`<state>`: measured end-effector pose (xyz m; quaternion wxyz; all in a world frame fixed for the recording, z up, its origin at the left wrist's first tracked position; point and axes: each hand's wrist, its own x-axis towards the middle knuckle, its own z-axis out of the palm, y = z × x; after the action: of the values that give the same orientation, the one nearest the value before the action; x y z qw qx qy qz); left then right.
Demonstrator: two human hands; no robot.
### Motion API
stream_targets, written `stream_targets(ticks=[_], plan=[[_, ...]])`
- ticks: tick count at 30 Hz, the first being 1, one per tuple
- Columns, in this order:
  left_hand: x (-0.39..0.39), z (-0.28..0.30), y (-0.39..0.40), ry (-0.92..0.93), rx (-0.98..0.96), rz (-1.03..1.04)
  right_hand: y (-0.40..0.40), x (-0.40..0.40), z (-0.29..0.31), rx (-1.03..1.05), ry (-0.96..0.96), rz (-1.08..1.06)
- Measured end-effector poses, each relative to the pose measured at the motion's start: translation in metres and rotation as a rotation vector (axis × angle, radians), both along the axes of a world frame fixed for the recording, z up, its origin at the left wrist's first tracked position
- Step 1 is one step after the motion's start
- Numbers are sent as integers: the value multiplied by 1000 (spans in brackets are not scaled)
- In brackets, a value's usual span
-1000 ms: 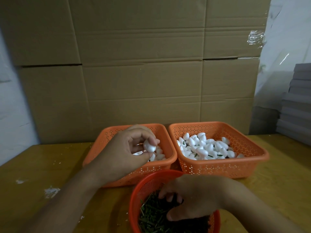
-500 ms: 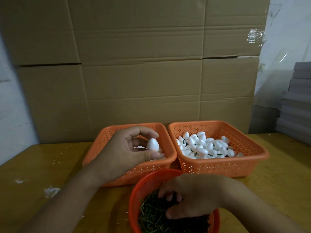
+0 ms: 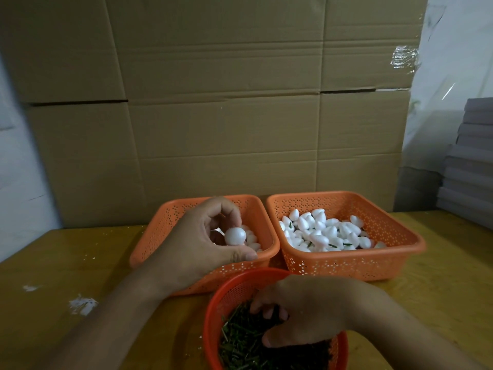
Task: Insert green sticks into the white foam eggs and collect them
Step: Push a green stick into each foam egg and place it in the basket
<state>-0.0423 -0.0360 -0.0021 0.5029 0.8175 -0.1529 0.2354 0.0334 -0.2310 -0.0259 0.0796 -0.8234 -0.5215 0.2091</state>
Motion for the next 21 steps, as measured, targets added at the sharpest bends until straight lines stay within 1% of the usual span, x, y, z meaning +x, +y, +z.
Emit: stream_targets(ticks=[4, 9, 12, 16, 21], plan=[[1, -2, 2, -3, 21, 13, 0, -1, 0, 1, -1, 0], [2, -3, 0, -7, -95, -45, 0, -1, 1, -7, 15, -10], [2, -2, -2, -15, -74, -39, -1, -1, 1, -5, 18, -11], [0, -1, -2, 65, -63, -41, 0, -1, 0, 0, 10, -10], [1, -2, -2, 158, -165, -93, 0, -1, 0, 9, 4, -4]])
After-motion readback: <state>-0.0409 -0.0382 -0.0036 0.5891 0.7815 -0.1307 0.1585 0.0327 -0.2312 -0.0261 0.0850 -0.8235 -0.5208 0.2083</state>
